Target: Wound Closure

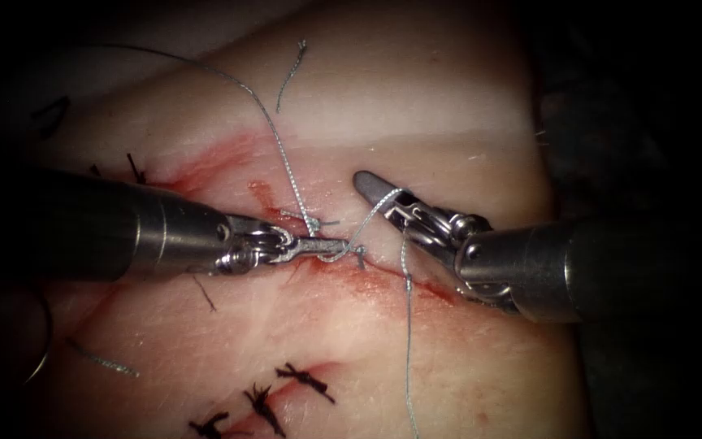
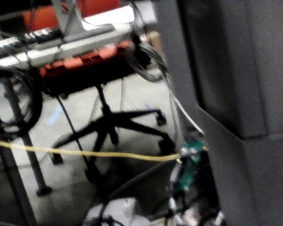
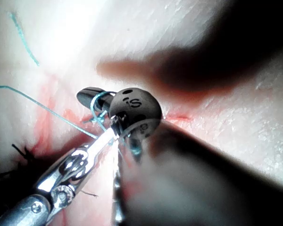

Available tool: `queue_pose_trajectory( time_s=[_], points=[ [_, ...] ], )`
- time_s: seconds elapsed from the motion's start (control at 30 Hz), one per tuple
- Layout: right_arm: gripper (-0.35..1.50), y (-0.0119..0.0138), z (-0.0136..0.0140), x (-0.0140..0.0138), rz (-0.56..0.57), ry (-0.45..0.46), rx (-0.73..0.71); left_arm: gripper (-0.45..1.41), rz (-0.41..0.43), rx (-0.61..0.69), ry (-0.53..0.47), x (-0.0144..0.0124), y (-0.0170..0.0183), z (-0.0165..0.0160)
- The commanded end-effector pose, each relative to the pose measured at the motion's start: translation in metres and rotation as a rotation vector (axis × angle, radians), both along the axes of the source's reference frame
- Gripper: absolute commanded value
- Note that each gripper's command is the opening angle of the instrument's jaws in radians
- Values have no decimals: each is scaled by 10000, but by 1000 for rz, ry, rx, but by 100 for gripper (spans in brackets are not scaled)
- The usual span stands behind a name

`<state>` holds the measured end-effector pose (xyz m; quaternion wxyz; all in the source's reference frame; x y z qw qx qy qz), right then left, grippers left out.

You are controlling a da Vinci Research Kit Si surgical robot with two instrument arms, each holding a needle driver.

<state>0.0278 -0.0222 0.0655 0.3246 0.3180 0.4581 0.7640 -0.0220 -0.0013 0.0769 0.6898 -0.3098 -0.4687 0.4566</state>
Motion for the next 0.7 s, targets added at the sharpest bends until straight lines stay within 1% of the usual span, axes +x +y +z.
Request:
queue_pose_trajectory(
  time_s=[0.03,0.13,0.2,0.33,0.4,0.57,0.7],
  points=[
    [-35,-4,1,7,-14,27,-13,-45,10,3,6,-6,-4,8],
    [-35,-5,-1,6,-47,58,-18,-45,38,5,11,-9,-4,11],
    [-35,-8,-3,5,-98,93,-21,-45,58,7,9,-15,0,13],
    [-35,-10,-4,7,-154,120,-21,-45,79,13,14,-26,7,15],
    [-35,-11,-3,8,-204,137,-17,-45,101,12,24,-34,14,18],
    [-35,-9,-1,5,-262,162,-15,-45,104,-29,30,-40,30,15],
    [-35,-9,1,1,-305,165,-7,-45,107,-51,37,-39,36,12]
  ],
)
